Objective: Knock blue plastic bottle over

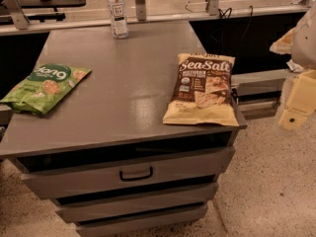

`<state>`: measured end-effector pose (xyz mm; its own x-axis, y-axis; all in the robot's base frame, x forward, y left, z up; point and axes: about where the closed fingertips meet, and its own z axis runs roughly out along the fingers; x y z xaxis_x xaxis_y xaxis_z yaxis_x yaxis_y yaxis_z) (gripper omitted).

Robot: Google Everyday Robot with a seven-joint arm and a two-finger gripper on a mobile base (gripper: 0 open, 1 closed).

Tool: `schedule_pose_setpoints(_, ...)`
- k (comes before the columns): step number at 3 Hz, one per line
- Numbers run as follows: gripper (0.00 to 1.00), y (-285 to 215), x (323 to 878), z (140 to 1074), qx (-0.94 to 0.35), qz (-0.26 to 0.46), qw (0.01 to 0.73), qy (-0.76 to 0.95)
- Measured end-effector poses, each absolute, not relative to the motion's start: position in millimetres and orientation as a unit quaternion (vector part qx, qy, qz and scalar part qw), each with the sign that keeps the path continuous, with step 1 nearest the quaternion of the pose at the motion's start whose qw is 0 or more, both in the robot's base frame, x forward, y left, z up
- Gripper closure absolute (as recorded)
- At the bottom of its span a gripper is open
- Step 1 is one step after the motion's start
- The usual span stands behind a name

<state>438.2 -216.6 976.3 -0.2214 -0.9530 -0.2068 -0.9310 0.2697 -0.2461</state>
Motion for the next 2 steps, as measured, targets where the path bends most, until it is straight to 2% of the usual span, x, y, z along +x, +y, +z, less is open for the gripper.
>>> schedule_pose_setpoints(2, 0.0, -215.8, 442.0, 977.9, -0.601, -0.031, 0.172, 0.78)
